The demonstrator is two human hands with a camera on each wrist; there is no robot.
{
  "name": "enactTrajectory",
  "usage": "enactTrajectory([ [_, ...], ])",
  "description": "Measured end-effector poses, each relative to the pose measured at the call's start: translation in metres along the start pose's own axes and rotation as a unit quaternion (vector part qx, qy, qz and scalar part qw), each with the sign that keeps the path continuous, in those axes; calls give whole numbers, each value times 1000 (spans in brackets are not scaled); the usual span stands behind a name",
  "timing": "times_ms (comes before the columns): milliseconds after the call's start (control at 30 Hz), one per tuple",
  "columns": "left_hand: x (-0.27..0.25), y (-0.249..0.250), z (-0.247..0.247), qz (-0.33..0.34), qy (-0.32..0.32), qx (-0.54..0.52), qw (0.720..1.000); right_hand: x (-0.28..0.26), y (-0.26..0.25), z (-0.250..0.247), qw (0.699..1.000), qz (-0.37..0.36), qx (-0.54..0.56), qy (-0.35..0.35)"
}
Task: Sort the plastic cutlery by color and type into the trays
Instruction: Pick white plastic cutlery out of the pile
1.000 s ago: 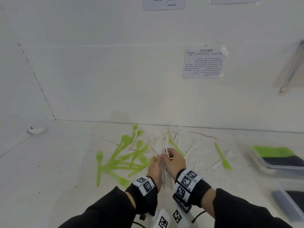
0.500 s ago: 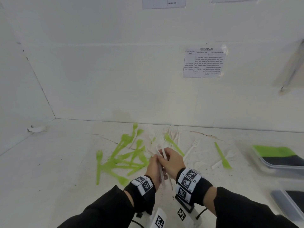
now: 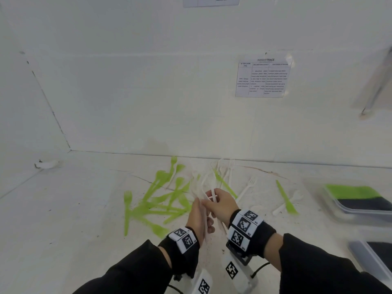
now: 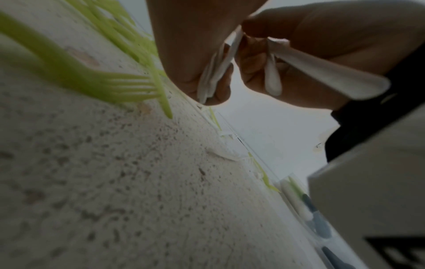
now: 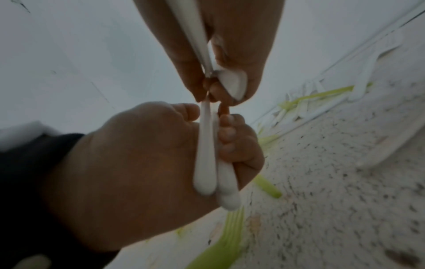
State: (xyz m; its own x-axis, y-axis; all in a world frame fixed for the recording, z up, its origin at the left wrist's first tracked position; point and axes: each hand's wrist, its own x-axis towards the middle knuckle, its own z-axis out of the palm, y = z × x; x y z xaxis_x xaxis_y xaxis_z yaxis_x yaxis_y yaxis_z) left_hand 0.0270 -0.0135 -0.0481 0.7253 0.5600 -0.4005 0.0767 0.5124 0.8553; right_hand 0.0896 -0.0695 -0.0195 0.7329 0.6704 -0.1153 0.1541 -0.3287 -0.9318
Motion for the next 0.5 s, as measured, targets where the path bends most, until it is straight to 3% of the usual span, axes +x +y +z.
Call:
enactTrajectory([
  [267, 0, -7, 1, -31, -20, 2, 999, -3, 2, 7, 995, -12, -88, 54],
  [367, 2, -7, 0, -21, -10, -3, 1000, -3, 1, 9, 999, -2, -32, 37],
  [500, 6, -11, -1, 5, 15, -16, 1000, -6, 2, 7, 997, -23, -19, 73],
])
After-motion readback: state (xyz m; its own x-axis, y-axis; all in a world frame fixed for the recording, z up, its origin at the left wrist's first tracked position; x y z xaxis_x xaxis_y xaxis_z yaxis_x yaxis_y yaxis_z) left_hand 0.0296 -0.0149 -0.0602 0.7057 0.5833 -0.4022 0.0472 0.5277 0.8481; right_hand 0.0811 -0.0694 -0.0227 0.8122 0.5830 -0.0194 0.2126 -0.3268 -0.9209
